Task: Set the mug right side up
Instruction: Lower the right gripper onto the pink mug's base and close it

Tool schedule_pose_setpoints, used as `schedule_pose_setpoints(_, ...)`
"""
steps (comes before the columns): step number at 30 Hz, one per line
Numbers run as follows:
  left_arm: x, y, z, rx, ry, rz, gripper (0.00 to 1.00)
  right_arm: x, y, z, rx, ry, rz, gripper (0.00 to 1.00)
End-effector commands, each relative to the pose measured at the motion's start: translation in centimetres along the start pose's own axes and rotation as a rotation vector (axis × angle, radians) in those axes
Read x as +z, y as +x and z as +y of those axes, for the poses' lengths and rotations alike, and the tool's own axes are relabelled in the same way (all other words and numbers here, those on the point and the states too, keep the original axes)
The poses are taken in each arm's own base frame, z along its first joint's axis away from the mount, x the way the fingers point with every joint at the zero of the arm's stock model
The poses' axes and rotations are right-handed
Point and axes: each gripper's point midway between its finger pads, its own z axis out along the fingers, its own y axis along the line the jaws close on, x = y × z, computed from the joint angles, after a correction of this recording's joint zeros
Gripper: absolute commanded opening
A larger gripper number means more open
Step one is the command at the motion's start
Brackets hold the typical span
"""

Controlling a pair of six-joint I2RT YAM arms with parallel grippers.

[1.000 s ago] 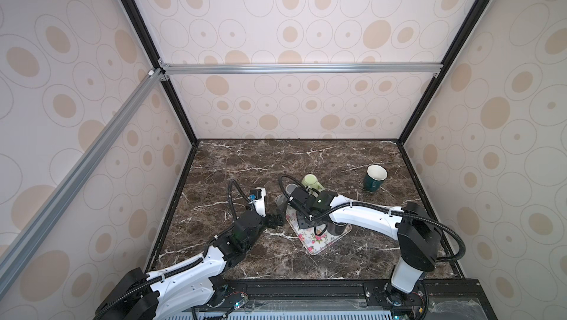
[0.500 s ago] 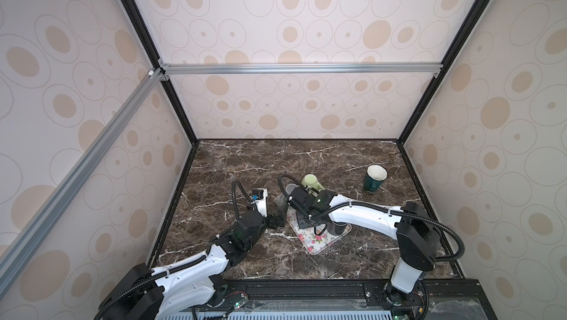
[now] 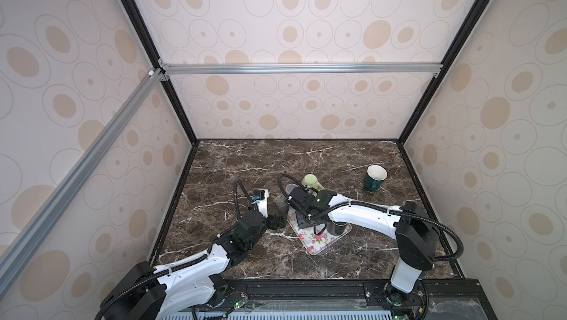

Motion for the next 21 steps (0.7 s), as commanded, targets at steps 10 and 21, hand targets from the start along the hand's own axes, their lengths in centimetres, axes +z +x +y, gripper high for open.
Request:
schedule_pose_setpoints(10,0.40,-1.02,-0.51,-0.035,0.016,-0.024,0.98,1.20,-0.44,-0.22,0.007,0.038,0.006,0.22)
schedule_pose_setpoints(21,0.42,-1.03,-0.44,-0.035,0.011,-0.025,0.98,1.23,-0.56,0.12,0.010,0.021,0.004,0.08)
